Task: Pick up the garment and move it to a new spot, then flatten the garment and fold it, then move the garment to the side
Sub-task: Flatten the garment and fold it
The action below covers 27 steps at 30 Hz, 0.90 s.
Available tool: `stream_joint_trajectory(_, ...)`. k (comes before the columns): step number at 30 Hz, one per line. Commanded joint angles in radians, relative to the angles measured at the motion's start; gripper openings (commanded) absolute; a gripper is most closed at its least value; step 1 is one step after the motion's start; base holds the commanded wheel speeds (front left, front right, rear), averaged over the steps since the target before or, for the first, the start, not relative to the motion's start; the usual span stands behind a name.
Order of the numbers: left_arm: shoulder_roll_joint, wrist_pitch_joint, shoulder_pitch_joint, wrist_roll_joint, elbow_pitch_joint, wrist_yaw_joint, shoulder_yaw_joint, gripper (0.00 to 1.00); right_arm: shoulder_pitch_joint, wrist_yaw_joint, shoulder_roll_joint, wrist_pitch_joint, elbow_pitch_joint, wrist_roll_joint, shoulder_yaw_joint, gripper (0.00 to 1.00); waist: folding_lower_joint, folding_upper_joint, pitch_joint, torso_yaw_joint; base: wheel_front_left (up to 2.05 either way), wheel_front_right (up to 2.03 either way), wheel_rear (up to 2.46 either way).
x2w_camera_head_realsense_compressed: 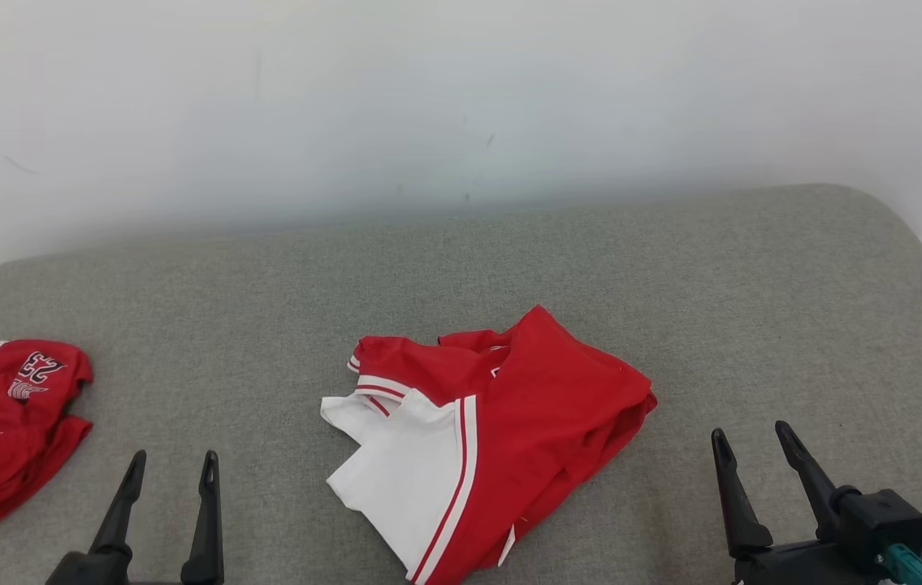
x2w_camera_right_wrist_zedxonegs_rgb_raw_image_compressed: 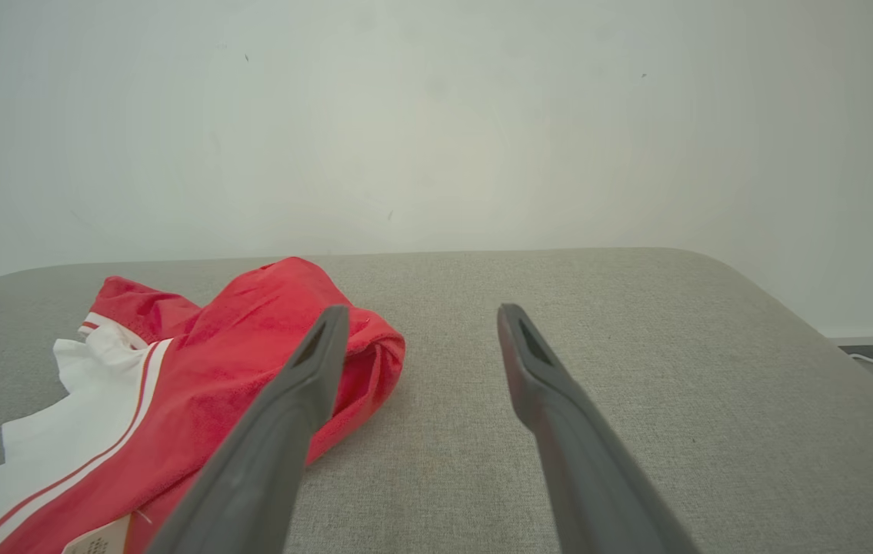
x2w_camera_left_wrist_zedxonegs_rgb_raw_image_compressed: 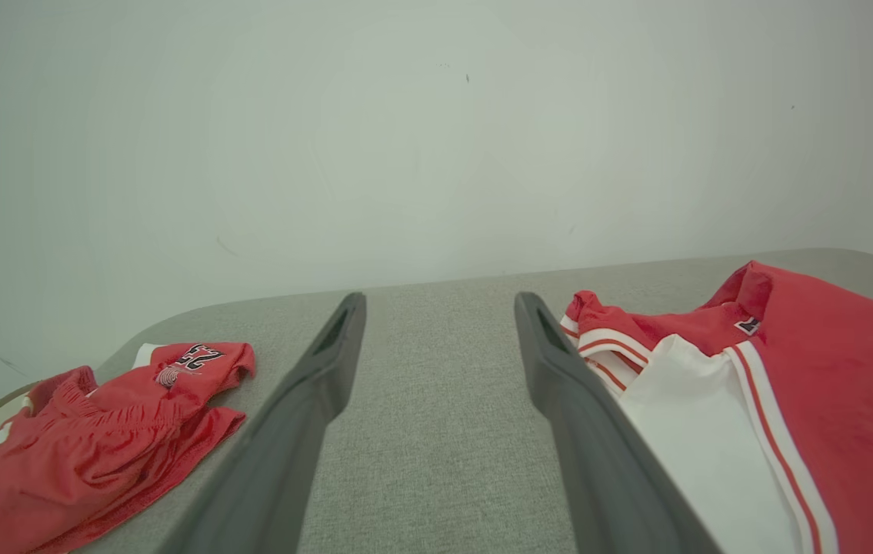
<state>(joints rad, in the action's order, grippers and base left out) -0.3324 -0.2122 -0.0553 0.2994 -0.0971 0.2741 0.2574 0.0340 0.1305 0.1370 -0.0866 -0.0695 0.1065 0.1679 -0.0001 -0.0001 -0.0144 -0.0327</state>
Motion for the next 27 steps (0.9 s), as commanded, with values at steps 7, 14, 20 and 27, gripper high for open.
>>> stream_joint_trajectory(7,-0.008,0.010,0.029,0.003,-0.006,0.009,0.003,1.00,0.016,0.000,-0.004,0.009,-0.010,0.001,-0.002,1.00,0.0001,0.0001,-0.004,0.001,0.00,0.00,0.00)
stream_joint_trajectory(14,-0.010,0.015,0.021,0.004,-0.002,0.009,0.009,1.00,0.014,0.000,-0.005,0.012,-0.005,0.000,-0.003,1.00,0.0001,0.0001,-0.007,0.009,0.00,0.00,0.00)
stream_joint_trajectory(20,-0.011,0.016,0.017,0.007,-0.004,0.008,0.012,1.00,-0.004,0.000,0.006,0.014,0.006,0.007,0.022,1.00,0.0001,0.0001,-0.007,0.026,0.00,0.00,0.00)
stream_joint_trajectory(27,0.000,0.013,-0.010,0.004,-0.010,0.005,0.028,1.00,-0.084,0.000,0.043,0.037,0.068,0.043,0.161,1.00,0.0001,0.0001,0.015,0.087,0.00,0.00,0.00)
